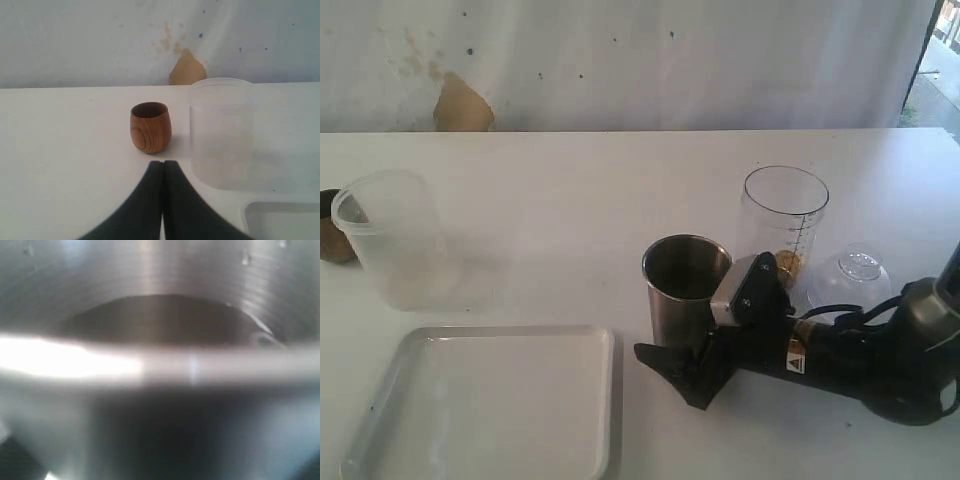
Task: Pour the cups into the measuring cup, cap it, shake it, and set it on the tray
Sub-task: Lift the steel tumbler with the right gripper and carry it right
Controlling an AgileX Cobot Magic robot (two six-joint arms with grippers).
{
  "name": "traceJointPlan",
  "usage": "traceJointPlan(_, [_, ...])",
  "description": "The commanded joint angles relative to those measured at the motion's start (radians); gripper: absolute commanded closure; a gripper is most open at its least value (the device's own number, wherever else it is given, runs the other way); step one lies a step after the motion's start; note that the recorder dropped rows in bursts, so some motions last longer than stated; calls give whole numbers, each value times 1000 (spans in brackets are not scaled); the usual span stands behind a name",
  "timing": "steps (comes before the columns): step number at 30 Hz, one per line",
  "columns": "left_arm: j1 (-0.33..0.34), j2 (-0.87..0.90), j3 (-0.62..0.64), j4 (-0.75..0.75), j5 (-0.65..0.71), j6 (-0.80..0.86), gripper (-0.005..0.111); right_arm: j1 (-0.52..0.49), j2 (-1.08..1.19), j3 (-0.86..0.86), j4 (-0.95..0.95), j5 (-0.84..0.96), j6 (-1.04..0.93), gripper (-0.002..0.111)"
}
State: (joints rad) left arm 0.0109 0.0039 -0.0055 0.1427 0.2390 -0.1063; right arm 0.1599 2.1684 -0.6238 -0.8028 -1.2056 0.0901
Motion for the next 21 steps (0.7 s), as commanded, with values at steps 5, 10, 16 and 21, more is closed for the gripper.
traceJointPlan(5, [4, -4, 6, 3, -2, 0, 107, 20, -1, -26, 50, -16, -33, 16])
traceJointPlan(10, [4, -4, 6, 3, -2, 0, 107, 20, -1, -26, 50, -16, -33, 31])
traceJointPlan(16, [4, -4, 6, 3, -2, 0, 107, 20, -1, -26, 41, -16, -33, 73])
traceJointPlan(21, [4, -4, 6, 3, -2, 0, 107, 20, -1, -26, -22, -16, -23, 108])
